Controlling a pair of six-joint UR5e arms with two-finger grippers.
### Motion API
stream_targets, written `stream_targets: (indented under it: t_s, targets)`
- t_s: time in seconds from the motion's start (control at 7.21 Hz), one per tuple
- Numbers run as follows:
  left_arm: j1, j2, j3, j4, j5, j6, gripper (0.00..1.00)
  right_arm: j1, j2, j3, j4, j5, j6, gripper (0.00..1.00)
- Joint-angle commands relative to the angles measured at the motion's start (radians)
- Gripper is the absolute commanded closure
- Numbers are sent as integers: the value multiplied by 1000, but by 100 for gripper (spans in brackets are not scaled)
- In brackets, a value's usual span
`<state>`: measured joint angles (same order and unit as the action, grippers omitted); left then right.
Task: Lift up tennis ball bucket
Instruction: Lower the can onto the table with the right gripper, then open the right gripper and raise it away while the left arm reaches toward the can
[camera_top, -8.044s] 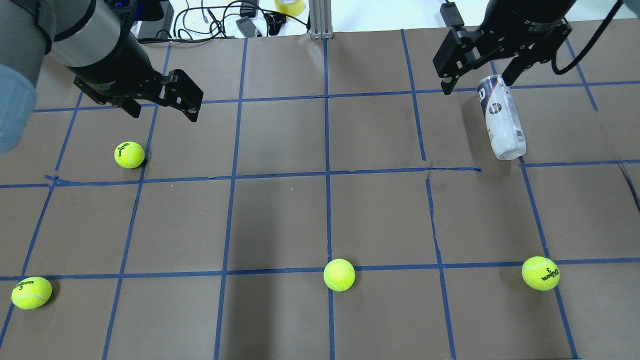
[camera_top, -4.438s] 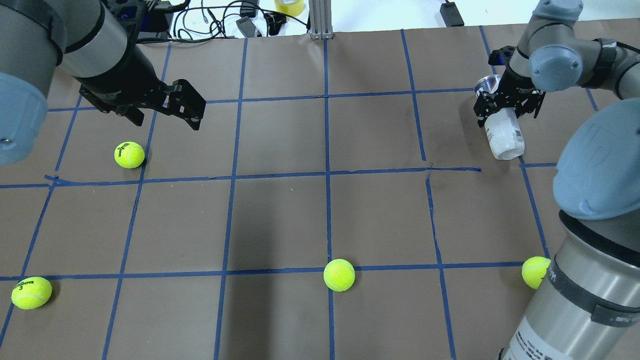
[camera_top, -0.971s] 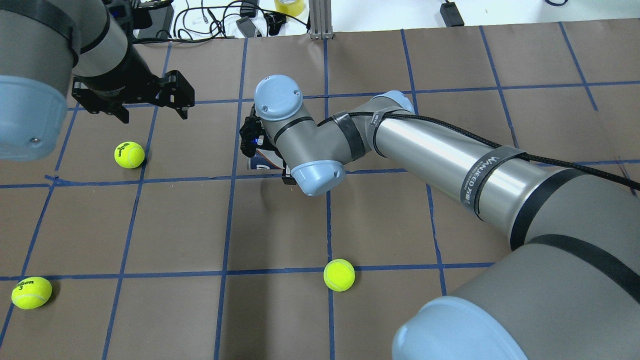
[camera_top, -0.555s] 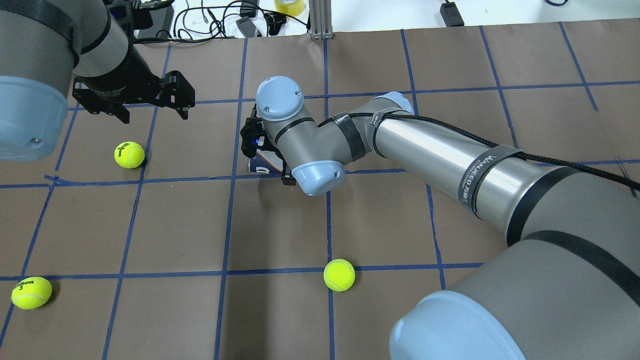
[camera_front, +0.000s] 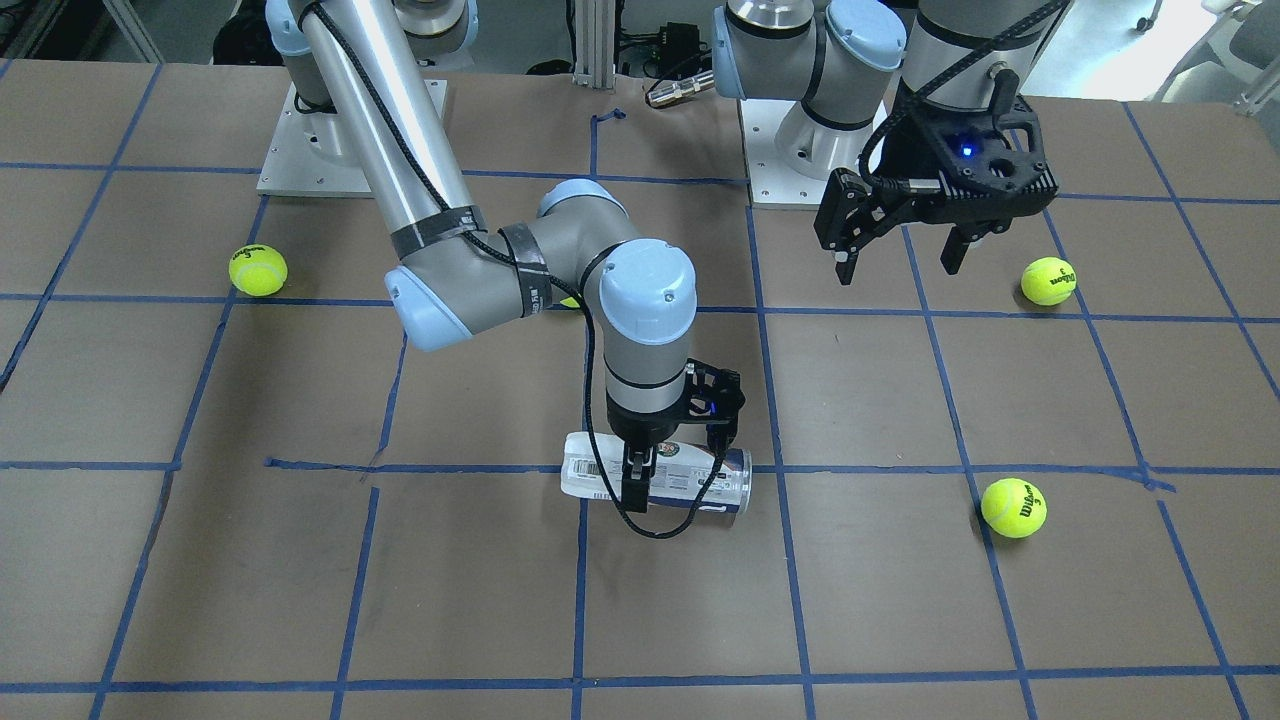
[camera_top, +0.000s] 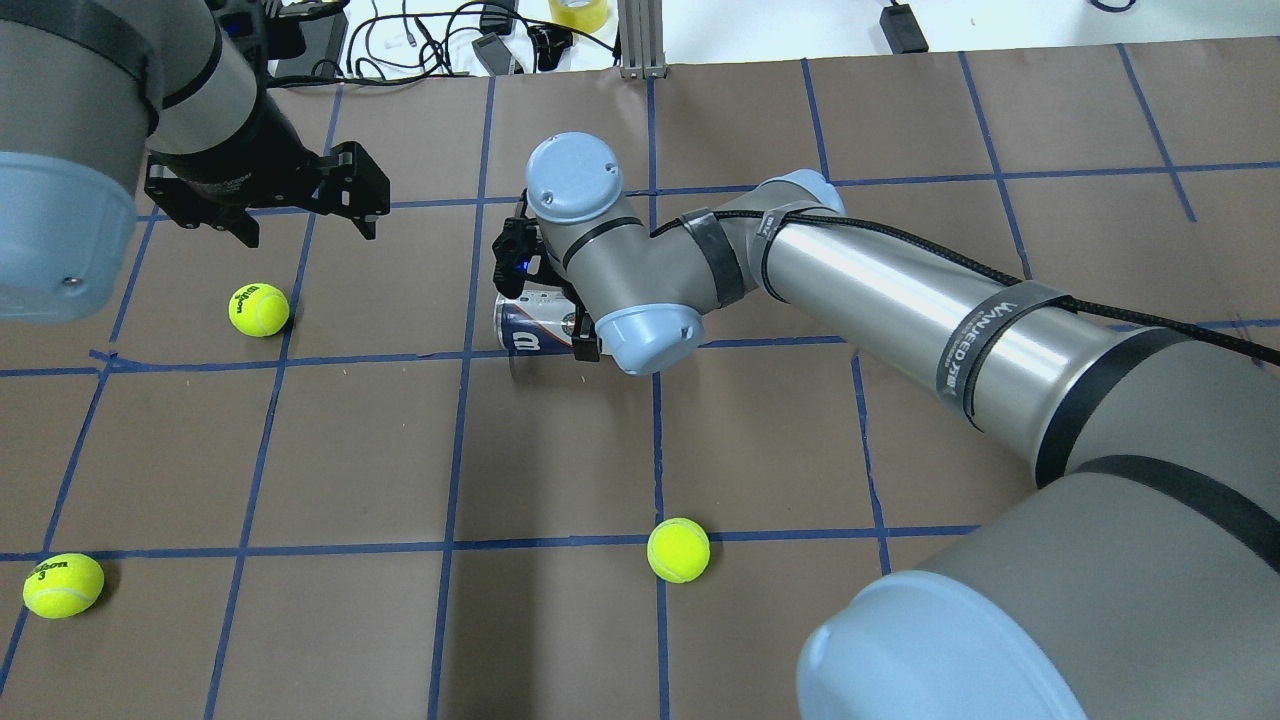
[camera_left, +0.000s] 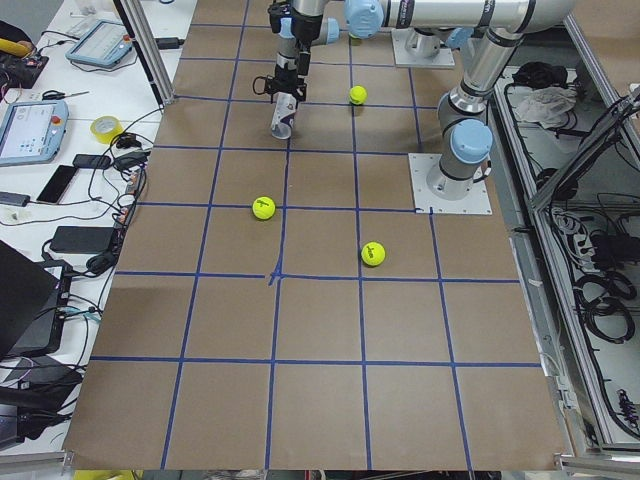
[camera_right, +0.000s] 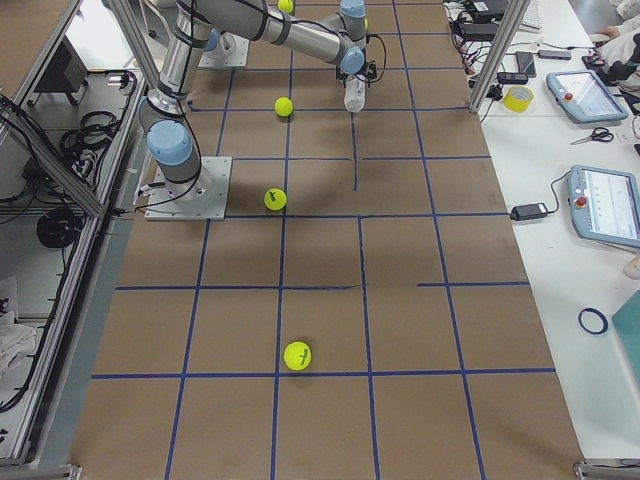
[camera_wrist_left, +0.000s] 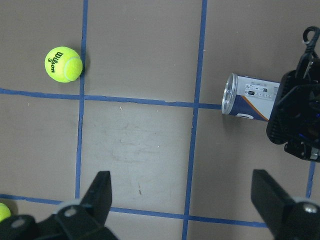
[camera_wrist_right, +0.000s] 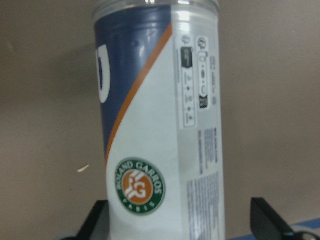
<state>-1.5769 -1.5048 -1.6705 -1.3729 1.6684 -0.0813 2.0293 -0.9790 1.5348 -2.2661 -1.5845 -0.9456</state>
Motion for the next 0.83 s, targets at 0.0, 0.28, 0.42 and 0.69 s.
stream_targets:
  t_s: [0.0, 0.28, 0.42, 0.69]
  targets:
    - [0, -2, -2, 0, -4, 0, 0, -96, -123, -1, 176, 75, 4, 0]
    - [-2, -21, 1, -6, -22, -2, 0, -246, -248, -1, 383, 165, 1, 0]
    - [0, -59, 8, -2, -124, 1, 0, -317, -332, 1, 507, 166, -5, 0]
    - [0, -158, -3, 49, -167, 37, 0, -410, -520, 8, 767, 149, 28, 0]
